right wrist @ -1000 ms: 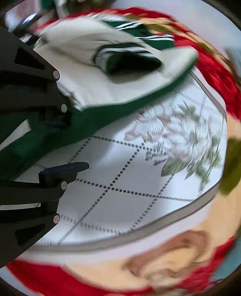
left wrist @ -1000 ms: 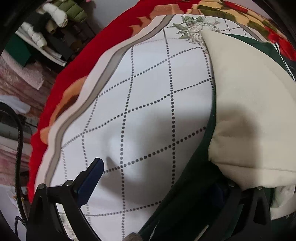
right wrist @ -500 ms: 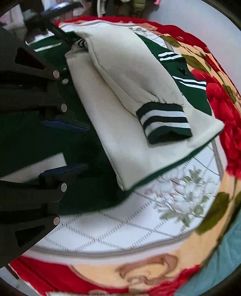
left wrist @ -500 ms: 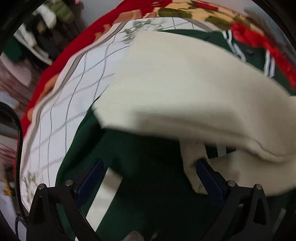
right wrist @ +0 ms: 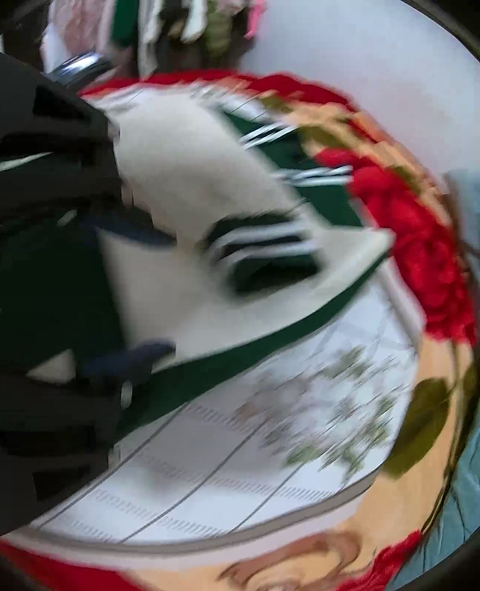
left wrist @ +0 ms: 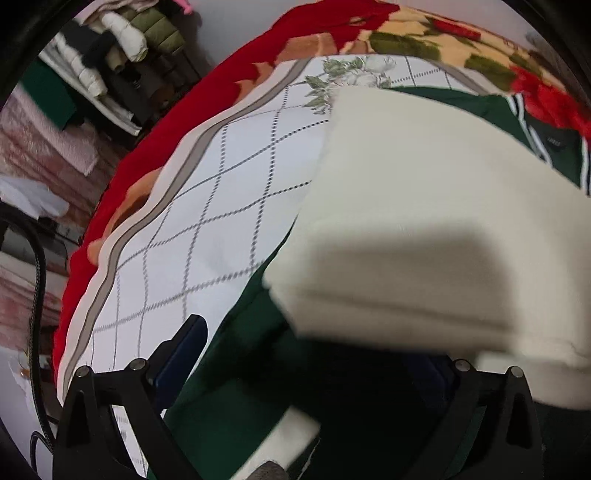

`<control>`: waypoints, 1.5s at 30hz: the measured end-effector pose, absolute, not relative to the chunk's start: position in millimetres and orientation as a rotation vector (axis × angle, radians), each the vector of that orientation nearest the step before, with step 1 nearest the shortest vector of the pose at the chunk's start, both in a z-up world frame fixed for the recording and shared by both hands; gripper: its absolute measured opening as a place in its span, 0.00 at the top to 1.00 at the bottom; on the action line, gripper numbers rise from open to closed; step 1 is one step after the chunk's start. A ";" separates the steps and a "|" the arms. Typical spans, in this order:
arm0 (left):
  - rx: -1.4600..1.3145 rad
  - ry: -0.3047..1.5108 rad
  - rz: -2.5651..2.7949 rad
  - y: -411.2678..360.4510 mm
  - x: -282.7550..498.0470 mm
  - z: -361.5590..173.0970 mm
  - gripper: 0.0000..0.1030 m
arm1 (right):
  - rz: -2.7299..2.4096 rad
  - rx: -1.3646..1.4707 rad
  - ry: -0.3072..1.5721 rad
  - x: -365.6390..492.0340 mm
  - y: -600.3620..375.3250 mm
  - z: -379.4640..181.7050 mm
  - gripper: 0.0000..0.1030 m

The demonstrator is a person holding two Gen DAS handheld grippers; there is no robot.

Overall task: Fold large clothes
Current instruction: 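Grasp the jacket hem with both grippers and lift it toward the collar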

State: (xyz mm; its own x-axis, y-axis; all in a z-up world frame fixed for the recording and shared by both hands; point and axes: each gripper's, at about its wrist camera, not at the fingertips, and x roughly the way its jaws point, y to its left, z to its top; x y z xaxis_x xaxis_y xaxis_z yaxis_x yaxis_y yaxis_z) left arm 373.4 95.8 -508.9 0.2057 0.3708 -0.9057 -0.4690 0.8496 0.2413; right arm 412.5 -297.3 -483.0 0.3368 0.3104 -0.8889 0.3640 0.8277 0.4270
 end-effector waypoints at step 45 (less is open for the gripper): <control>0.092 1.535 0.380 26.5 180.1 -537.9 0.00 | 0.012 0.191 1.770 190.5 -89.6 -553.9 0.85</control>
